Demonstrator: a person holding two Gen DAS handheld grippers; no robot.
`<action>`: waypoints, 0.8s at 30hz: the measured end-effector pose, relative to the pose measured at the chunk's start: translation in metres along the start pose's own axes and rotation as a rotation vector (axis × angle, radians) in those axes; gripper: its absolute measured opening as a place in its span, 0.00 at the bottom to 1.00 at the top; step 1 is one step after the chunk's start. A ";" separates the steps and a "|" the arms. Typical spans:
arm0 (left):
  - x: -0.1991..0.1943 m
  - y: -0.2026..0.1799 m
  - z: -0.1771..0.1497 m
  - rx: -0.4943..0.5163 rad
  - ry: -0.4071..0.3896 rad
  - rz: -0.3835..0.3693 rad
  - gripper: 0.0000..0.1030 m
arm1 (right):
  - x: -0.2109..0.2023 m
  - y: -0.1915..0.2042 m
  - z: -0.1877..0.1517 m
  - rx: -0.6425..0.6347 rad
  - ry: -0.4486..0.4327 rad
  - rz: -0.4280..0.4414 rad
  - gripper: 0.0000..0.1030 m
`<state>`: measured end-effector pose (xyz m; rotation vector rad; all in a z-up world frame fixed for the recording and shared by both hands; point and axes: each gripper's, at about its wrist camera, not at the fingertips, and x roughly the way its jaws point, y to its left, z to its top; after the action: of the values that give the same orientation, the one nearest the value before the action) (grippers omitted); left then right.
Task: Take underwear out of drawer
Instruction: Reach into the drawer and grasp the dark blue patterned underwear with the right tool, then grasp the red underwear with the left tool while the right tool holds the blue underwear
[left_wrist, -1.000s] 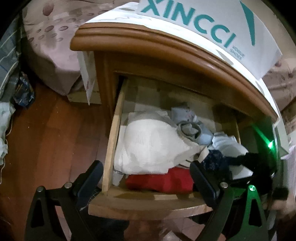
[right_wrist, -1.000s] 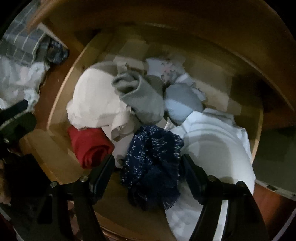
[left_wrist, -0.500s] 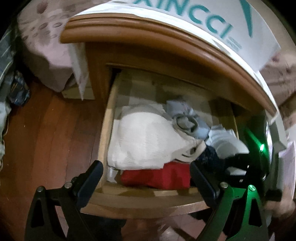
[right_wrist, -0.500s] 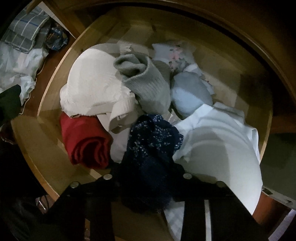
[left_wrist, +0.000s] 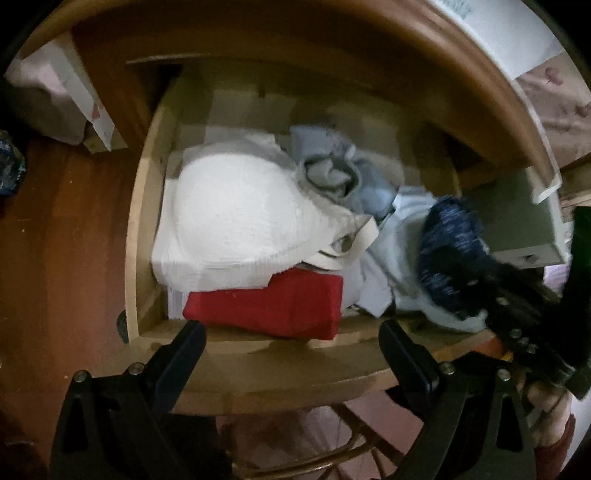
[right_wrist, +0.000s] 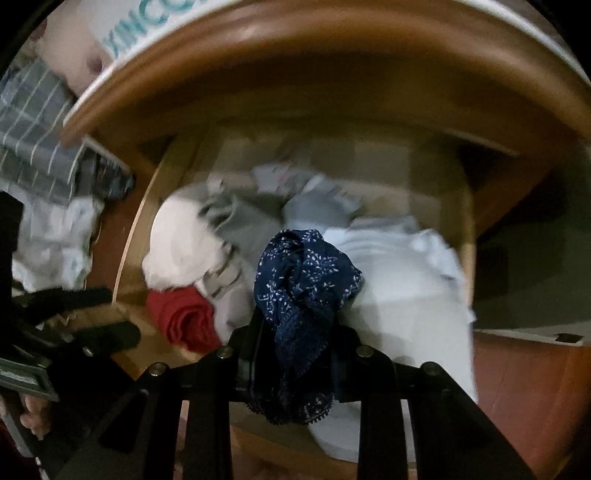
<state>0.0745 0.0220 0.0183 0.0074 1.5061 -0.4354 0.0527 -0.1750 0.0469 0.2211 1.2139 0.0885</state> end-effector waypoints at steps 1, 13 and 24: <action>0.003 -0.004 0.002 0.005 0.010 0.017 0.94 | -0.004 -0.004 -0.001 0.005 -0.023 0.000 0.25; 0.056 -0.020 0.020 -0.001 0.142 0.174 0.94 | -0.037 -0.025 0.004 0.067 -0.184 -0.008 0.25; 0.063 -0.012 0.019 -0.058 0.183 0.169 0.44 | -0.041 -0.028 0.003 0.075 -0.190 0.019 0.25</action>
<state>0.0900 -0.0116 -0.0377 0.1315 1.6825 -0.2600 0.0402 -0.2099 0.0799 0.3004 1.0272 0.0377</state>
